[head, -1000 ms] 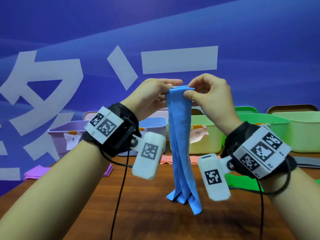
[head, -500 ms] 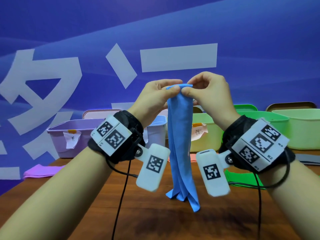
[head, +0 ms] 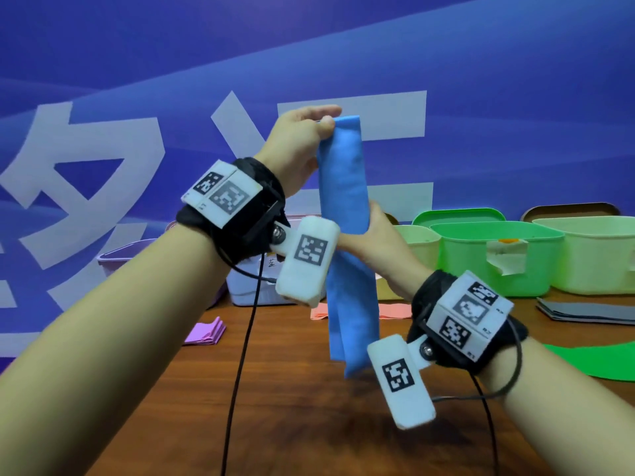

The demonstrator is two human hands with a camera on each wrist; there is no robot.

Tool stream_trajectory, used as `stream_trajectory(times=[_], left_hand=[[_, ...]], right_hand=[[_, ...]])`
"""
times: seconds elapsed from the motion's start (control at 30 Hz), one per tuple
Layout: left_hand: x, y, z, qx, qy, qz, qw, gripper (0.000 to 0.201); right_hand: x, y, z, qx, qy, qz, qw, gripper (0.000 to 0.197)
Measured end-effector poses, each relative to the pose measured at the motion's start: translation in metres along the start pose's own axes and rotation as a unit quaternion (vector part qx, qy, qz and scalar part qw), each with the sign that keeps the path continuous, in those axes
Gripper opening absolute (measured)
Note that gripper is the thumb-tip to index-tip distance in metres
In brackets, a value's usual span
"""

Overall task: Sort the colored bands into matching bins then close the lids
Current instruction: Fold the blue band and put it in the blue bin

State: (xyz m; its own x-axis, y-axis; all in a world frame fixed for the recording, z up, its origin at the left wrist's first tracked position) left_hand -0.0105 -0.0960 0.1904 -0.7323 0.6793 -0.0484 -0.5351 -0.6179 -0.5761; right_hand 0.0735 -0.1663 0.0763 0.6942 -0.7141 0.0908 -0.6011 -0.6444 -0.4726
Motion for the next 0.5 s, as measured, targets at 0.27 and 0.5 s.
stream_trajectory(times=[0.27,0.5], left_hand=[[0.022,-0.012,0.005,-0.035,0.101,0.103,0.989,0.028],[0.091,-0.029,-0.011,-0.021,0.115,0.227,0.967,0.024]], right_hand=[[-0.021,0.013,0.019,-0.043,0.033,-0.118,0.992,0.033],[-0.016,0.014,0.031,-0.066,0.043,-0.183,0.98,0.009]])
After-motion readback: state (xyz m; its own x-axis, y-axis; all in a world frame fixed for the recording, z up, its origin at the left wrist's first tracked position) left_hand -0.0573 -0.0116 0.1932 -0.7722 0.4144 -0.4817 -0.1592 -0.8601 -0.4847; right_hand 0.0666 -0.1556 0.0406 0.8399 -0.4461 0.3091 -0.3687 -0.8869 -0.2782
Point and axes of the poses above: each hand's wrist, its own y-axis away from the middle knuckle, its own x-axis out of the back of the hand, z = x × y, the point moved 2 cm from there along -y, towards the middle knuckle, and after that the axes turned 5 degrees about z, right-handed, at the moved point
